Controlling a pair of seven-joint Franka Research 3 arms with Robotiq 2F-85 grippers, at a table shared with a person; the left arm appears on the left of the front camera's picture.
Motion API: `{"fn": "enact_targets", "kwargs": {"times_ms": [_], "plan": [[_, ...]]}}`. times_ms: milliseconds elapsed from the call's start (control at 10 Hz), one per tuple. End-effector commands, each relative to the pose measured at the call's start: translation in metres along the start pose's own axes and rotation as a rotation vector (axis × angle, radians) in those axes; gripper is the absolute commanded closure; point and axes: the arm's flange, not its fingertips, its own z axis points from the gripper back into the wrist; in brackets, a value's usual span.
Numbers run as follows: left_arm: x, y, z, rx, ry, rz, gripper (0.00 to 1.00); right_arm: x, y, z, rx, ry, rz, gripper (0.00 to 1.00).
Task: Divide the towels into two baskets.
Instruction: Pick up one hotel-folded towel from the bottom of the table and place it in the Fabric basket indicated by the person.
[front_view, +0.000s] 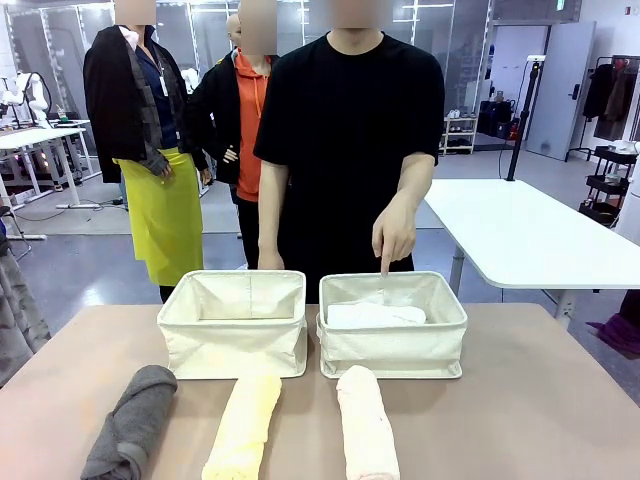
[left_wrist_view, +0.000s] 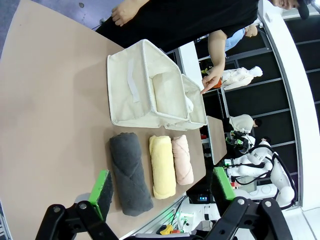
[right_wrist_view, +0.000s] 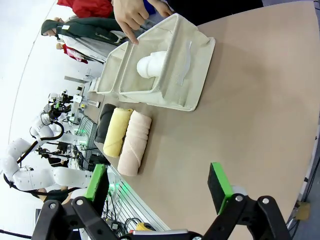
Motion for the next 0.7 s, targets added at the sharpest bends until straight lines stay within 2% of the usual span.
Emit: {"fn": "enact_targets", "kwargs": {"times_ms": [0, 600], "plan": [[0.0000, -0.0008, 0.0027, -0.015, -0.009, -0.006, 0.00, 0.0022, 0.0015, 0.0013, -0.004, 0.004, -0.004, 0.00], [0.0000, -0.0008, 0.0027, -0.015, -0.009, -0.006, 0.00, 0.0022, 0.0015, 0.0013, -0.004, 0.004, -0.004, 0.00]]}}
